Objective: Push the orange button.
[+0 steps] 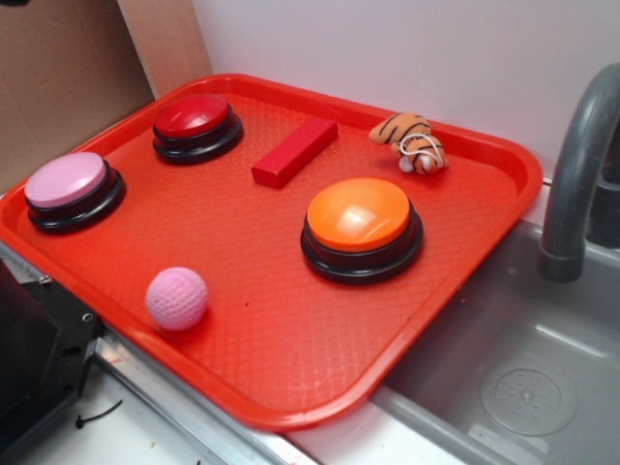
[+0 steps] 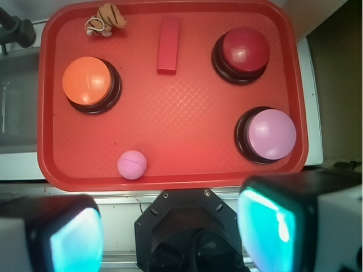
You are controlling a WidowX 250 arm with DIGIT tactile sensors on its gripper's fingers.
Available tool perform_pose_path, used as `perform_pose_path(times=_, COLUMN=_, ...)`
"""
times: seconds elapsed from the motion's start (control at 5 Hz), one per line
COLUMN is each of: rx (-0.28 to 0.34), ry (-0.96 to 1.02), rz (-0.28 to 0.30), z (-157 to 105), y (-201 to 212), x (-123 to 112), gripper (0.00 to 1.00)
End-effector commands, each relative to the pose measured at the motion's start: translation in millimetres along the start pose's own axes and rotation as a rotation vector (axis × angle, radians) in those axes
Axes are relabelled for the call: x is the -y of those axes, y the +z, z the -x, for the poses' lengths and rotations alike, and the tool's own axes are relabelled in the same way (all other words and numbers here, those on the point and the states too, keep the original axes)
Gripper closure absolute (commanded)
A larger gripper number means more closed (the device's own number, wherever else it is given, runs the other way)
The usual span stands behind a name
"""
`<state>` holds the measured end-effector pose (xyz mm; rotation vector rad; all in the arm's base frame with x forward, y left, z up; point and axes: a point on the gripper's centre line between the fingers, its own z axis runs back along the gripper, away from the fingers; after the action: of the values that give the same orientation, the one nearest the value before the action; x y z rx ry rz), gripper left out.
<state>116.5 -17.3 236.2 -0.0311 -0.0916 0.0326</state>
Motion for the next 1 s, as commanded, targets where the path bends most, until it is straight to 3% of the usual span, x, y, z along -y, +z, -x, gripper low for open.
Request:
perform_pose_path(times=0.0, rx=0.000, ry=0.000, rz=0.000, z=0.0, y=0.0, x=0.0, gripper=0.00)
perform_pose_path(times=0.2, rx=0.050, ry=-0.252, rz=0.002, z=-45.6, y=-37.4, x=36.2, gripper=0.00)
perform_pose_path(times=0.4, rx=-0.011, ry=-0.506, rz=-0.017, z=-77.3, y=-90.6, x=91.4, gripper=0.00)
perform_pose_path(times=0.6, rx=0.079, ry=-0.708, rz=0.065, z=-112.1, y=-127.0, x=124.9, gripper=0.00)
perform_pose_path(times=0.8, rx=0.129, ry=-0.749, rz=0.116, z=-133.8, y=-150.7, x=134.5, gripper=0.00)
